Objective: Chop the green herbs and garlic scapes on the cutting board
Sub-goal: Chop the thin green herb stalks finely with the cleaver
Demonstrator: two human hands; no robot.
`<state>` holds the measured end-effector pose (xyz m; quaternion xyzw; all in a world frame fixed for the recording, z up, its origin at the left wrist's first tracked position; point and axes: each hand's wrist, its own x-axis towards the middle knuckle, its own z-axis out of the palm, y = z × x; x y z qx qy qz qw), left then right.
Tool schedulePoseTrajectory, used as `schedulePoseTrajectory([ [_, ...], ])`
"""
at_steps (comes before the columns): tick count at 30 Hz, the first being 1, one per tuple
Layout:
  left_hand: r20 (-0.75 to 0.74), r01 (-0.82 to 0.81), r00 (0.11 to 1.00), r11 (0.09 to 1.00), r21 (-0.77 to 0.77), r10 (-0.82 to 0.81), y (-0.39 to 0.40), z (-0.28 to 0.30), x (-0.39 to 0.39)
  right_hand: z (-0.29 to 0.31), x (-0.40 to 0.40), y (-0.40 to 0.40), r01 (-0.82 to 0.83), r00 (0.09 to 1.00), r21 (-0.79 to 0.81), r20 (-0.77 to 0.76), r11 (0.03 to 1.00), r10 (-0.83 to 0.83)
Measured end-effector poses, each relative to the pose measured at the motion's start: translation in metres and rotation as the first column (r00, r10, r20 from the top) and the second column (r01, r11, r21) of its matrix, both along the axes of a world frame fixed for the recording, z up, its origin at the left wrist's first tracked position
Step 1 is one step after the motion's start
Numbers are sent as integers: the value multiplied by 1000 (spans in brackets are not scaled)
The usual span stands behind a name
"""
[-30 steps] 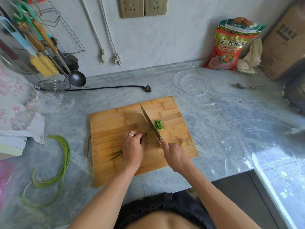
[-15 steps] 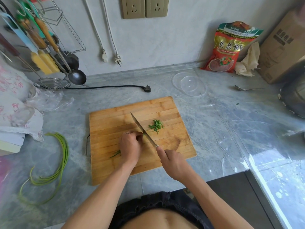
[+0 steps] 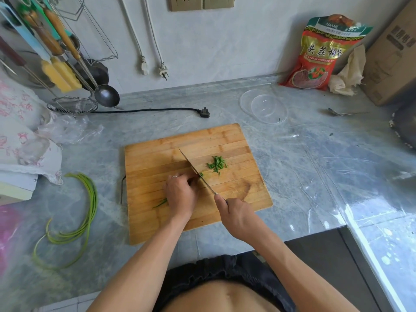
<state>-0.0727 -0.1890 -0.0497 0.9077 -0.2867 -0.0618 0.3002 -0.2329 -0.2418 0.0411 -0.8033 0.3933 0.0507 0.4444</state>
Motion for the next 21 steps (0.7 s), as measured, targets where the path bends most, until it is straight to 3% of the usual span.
schedulePoseTrajectory([
  [10,-2,-12,1000,997,73,12,-1,2,3,-7,12,-1,-77,991,-92,-118,993,66],
  [21,31,-14,999,998,63,12,1,7,-5,-6,11,4,-44,995,-87,-96,995,35],
])
